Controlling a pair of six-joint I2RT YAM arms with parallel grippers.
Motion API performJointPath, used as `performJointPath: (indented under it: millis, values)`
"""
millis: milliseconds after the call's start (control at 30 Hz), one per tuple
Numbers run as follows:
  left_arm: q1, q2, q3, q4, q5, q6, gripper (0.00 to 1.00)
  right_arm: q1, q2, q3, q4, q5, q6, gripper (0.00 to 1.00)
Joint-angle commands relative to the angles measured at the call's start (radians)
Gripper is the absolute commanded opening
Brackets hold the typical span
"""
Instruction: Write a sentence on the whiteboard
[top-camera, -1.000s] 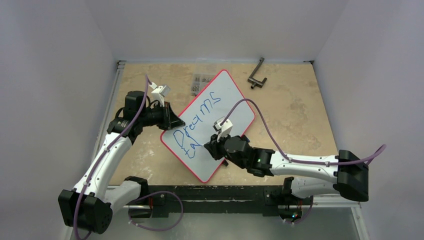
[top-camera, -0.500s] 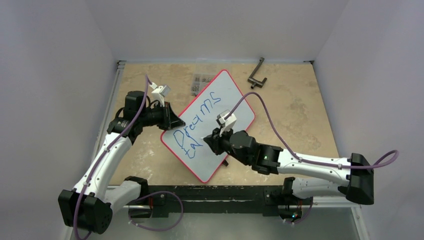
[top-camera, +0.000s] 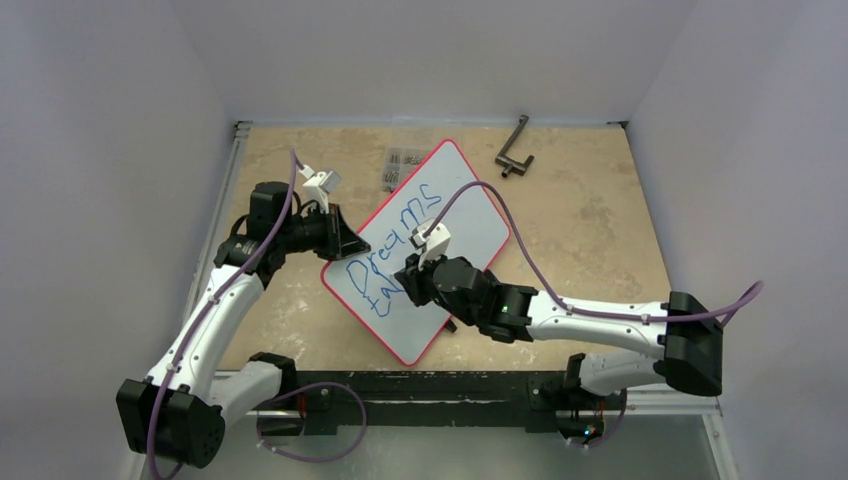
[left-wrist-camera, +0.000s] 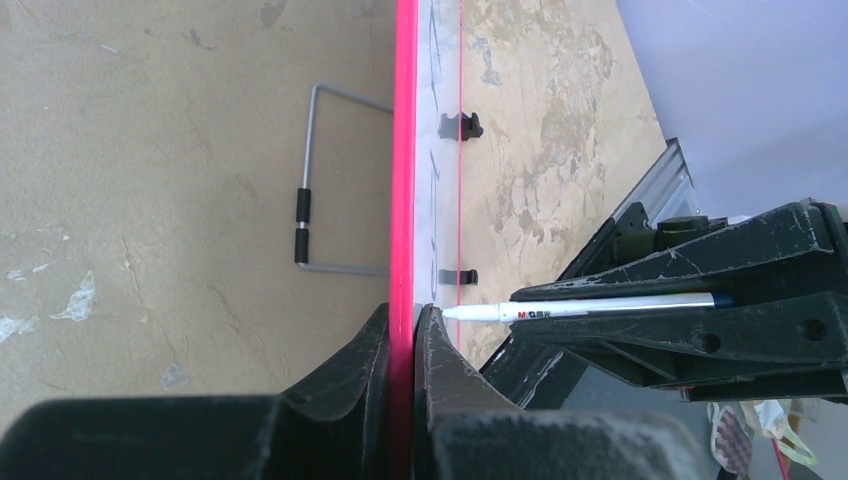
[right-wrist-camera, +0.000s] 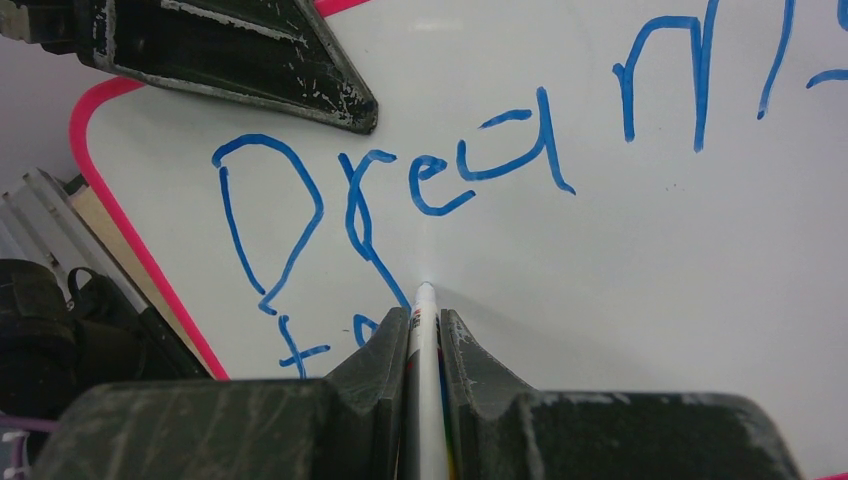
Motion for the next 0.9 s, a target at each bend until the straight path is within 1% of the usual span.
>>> performJointPath:
  millis: [0,167,400,867]
  values:
    - [-0.006,-0.010,-0.007,-0.017,-0.107,0.116,0.00,-0.002,0.009,0.045,0.018,0.049,-0.009,0.00]
    - [-0.006,-0.007,-0.006,-0.015,-0.107,0.117,0.00,-0.001,0.020,0.030,0.019,0.033,-0.003,0.00]
    - [-0.006,-0.006,-0.007,-0.016,-0.110,0.116,0.00,-0.001,-0.006,-0.007,0.058,-0.015,0.002,0.00]
    - [-0.006,-0.005,-0.007,-0.017,-0.110,0.116,0.00,-0.001,-0.003,-0.031,0.054,-0.053,0.021,0.00]
